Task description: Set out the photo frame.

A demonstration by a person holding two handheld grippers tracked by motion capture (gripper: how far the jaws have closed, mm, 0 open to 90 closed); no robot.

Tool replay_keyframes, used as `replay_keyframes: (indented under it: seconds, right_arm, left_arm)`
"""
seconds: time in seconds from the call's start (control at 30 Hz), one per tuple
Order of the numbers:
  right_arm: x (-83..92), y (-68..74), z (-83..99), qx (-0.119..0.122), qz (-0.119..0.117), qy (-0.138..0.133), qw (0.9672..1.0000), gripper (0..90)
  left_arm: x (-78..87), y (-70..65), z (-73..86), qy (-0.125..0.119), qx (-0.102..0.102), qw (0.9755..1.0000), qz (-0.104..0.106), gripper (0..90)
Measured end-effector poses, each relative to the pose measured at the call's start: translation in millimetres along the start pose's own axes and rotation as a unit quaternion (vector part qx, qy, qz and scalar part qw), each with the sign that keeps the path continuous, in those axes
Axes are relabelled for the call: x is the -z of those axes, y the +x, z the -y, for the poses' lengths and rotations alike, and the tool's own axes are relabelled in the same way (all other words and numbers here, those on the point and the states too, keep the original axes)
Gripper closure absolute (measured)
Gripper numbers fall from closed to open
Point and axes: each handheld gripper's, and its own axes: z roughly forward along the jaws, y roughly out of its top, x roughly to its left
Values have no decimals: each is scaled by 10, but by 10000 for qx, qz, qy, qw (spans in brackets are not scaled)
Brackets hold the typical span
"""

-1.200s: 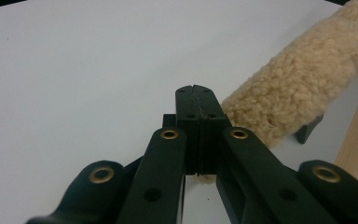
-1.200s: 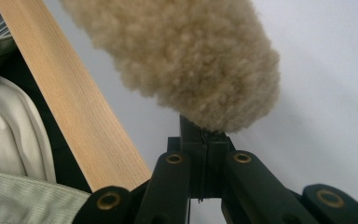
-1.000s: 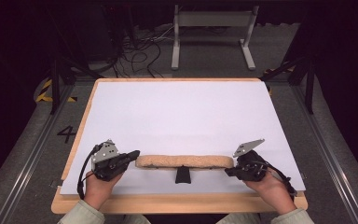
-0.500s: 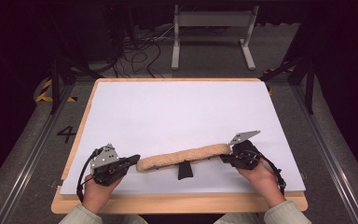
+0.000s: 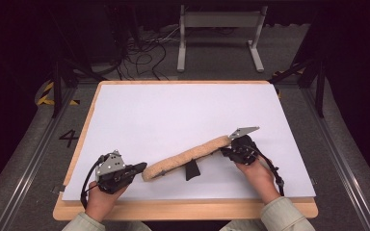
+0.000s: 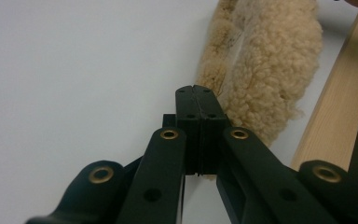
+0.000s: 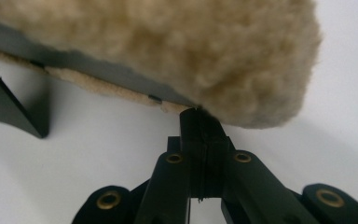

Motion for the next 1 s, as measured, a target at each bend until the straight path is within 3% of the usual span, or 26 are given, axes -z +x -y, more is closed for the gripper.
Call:
replay_keyframes:
  seconds: [0.27,0.43,0.73,0.87,1.0]
  right_arm:
    - [-143,-39,-78,-88,83,-264,9996,900]
    - [-174,-33,-86,-77,152,-255,9995,900]
    - [33,-30,-35,-54,132,-325,9994,900]
    - [119,-39,-13,-81,124,-379,9992,900]
    - [151,-51,-3,-66,125,-404,9991,900]
  left_arm:
    - [-24,-22,2,70,-83,9999,121,895]
    - [-20,-14,2,135,-140,9998,108,895]
    - [86,22,21,422,-336,9983,220,898]
    - [167,25,7,472,-447,9969,450,900]
    - [208,22,38,673,-547,9942,642,900]
